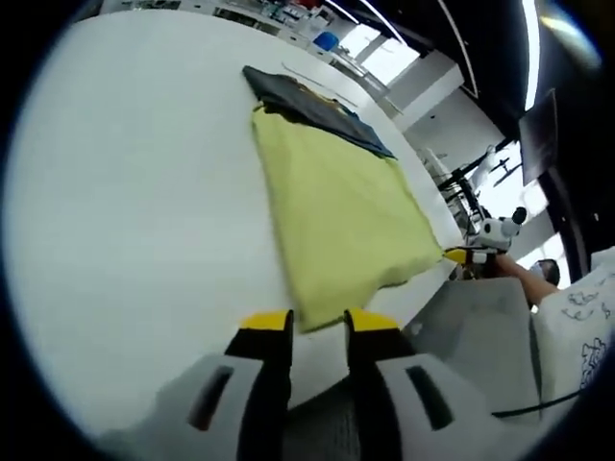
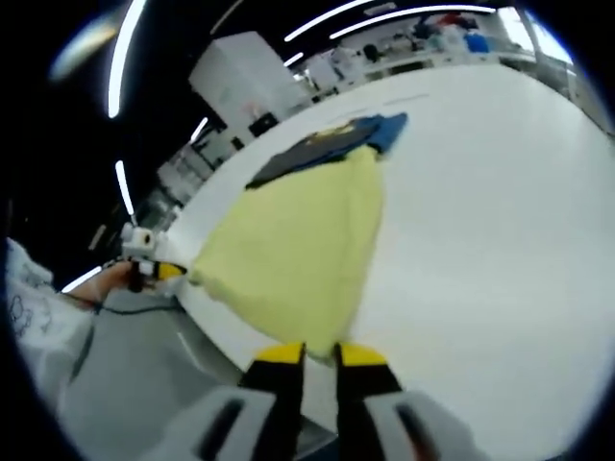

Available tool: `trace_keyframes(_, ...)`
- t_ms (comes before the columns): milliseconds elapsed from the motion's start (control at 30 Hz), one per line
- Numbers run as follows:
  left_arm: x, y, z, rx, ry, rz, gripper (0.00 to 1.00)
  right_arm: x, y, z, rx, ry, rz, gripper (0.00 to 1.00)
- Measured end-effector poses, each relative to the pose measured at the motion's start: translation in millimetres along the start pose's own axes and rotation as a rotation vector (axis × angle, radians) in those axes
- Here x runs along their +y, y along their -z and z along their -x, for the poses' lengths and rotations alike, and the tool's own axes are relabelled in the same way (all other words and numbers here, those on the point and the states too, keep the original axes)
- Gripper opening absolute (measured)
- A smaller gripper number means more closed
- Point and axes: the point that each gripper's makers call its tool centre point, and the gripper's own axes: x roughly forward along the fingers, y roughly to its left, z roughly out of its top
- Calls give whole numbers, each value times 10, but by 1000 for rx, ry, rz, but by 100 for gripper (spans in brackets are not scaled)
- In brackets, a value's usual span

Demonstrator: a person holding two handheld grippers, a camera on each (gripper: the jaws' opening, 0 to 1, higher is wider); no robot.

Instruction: Fold the garment on the visible template until the final outline fits inside the template.

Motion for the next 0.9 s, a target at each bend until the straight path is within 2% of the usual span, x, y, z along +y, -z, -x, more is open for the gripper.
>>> trace_keyframes(67, 21, 4, -12, 2, -2, 6, 11, -17, 0, -19, 2, 0, -19, 0)
trace_keyframes(200, 43, 4, -17, 0, -18, 5, 0, -3, -29, -4, -11, -5, -44, 0)
trace_keyframes(300, 36, -24, 8, -9, -10, 30, 0, 7, -70, 43, -23, -6, -47, 0)
trace_keyframes(467, 1, -38, 46, -12, -9, -4, 0, 37, -113, 94, -39, -12, -56, 0)
trace_keyframes(633, -56, -51, 100, -4, 8, 11, 0, 83, -118, 149, -43, -18, -52, 0)
trace_keyframes(900, -133, 42, 208, 19, 31, 39, 0, 198, -59, 285, -50, -37, -68, 0)
